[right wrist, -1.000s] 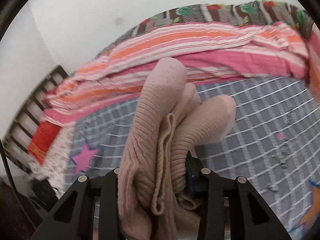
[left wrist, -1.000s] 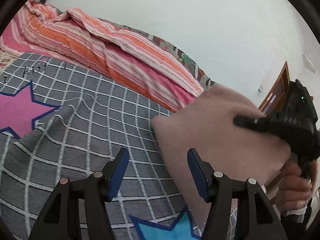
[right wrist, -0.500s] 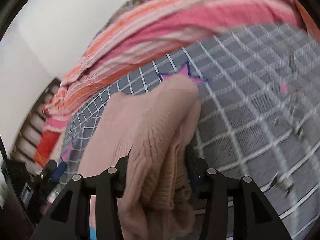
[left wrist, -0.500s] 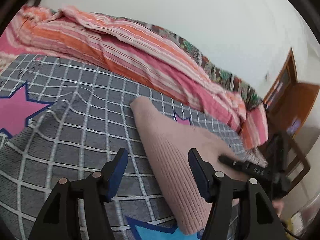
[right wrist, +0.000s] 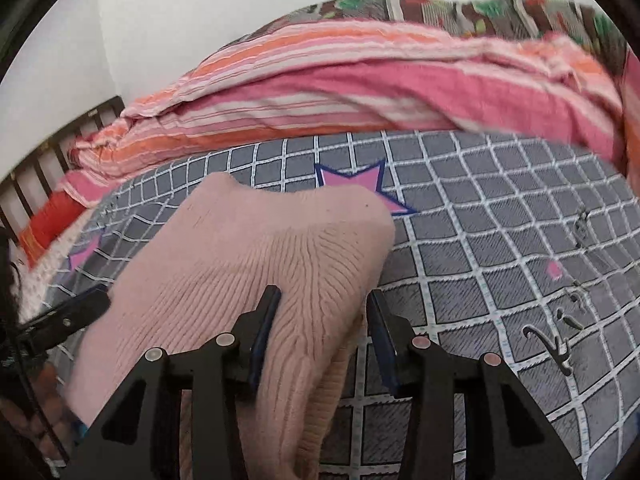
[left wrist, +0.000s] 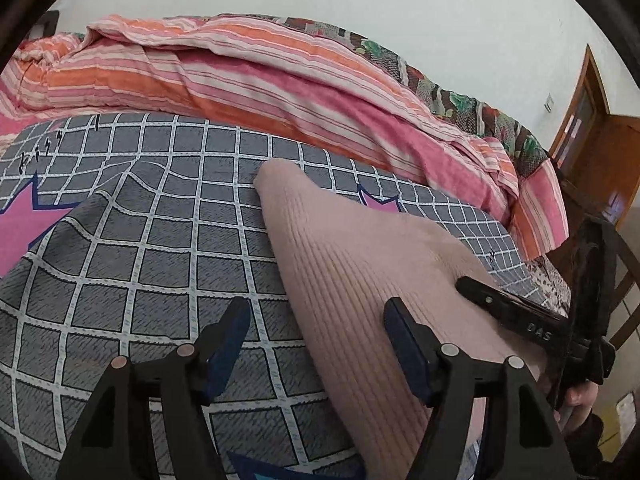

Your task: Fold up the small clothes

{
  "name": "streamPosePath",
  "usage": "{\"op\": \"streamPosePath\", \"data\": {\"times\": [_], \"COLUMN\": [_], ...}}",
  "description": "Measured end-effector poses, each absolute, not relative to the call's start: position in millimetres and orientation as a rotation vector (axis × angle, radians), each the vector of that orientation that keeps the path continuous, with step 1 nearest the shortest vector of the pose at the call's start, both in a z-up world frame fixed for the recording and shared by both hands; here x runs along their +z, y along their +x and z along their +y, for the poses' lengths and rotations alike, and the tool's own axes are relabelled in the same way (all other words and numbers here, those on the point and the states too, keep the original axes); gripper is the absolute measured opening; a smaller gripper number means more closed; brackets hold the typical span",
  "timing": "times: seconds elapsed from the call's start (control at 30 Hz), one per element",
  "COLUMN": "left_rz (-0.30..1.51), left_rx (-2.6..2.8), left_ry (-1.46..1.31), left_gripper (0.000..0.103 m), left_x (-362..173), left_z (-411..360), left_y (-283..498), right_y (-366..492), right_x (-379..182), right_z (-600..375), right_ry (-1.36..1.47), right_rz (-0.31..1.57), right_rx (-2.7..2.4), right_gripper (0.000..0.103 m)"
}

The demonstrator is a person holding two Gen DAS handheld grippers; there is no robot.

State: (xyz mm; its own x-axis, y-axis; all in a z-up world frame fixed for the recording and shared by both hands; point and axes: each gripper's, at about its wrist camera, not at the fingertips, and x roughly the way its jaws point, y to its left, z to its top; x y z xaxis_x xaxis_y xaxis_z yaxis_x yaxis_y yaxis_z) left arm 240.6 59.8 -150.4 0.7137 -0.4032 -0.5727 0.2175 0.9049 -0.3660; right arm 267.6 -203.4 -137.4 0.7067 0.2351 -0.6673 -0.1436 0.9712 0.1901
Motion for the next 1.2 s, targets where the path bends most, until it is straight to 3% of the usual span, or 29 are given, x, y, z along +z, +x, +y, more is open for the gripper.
{"op": "streamPosePath", "data": {"times": [0.3,0.57,1.0,1.2], "left_rz": [0.704,0.677,0.835,0.746], "left_rx": [-0.272,-0.255,-0.196,-0.111], "left_ry": [-0.352,-0.334,-0.342,-0.356], "left_gripper": [0.067,0.043,0.042,0.034], "left_x": [-153.4,-148.9,-158.8,-157.8], "left_z": [62.1,55.8,45.0,53.9], "left_y": [265.8,277.0,359.6,351.9], "right_y": [261.0,254.5,258.9,260.9], "right_x": [-138.6,-131.1,-137.6,-139.2], "right_z": [-208.1,-220.2,-222.4,-224.9], "right_ry": [0.150,0.212,0.229,0.254], "right_rz": [0.743,0.712,0.726,0.732], "right_rx": [0.225,0.287,0.301,0.298], "right_gripper": [0.047,0.047,0.047,0.047]}}
